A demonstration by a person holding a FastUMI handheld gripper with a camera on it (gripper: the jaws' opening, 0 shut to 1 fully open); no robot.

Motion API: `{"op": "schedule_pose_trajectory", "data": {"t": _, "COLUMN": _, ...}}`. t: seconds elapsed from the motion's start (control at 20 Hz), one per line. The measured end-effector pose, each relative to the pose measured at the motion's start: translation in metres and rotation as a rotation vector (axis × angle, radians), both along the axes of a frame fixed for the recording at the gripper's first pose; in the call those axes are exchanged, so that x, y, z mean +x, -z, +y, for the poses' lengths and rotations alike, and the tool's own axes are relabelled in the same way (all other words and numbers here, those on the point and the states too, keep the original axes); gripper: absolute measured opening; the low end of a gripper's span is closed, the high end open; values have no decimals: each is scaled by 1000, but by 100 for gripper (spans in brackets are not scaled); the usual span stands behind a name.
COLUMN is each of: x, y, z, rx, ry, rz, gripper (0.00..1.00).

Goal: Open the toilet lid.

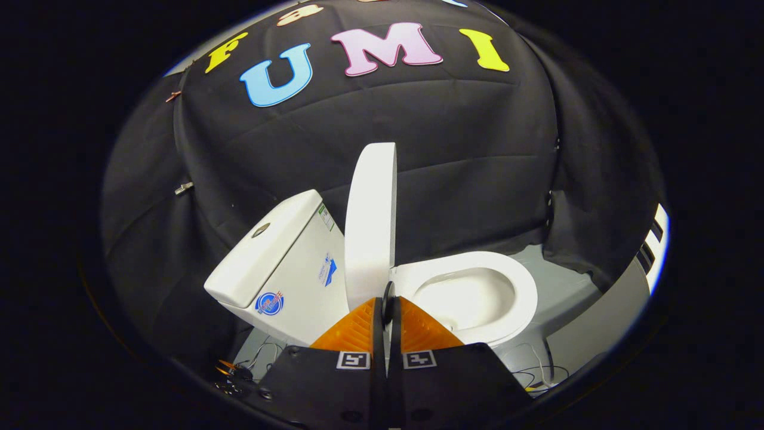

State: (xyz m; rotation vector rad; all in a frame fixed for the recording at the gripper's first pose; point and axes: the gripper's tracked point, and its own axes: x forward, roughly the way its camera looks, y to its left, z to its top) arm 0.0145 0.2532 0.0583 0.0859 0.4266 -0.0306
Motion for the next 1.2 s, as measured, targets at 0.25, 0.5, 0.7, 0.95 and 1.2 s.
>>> {"op": "schedule_pose_trajectory", "data": {"t": 0.25, "x": 3, "y": -1, "z": 26, "rx": -75, "ry": 3, "rz": -9, "gripper": 6}}
{"op": "schedule_pose_trajectory", "data": {"t": 0.5, "x": 3, "y": 0, "z": 43, "rx": -118, "ry": 40, "rz": -8, "gripper": 6}}
{"op": "schedule_pose_trajectory", "data": {"t": 0.7, "x": 5, "y": 2, "z": 59, "rx": -166, "ry": 66, "rz": -13, "gripper": 6}}
{"op": "schedule_pose_trajectory", "data": {"t": 0.95, "x": 6, "y": 6, "z": 80, "rx": -218, "ry": 82, "rz": -17, "gripper": 6}}
{"op": "schedule_pose_trajectory", "data": {"t": 1.2, "x": 10, "y": 10, "z": 103, "rx": -281, "ry": 70, "rz": -26, "gripper": 7}}
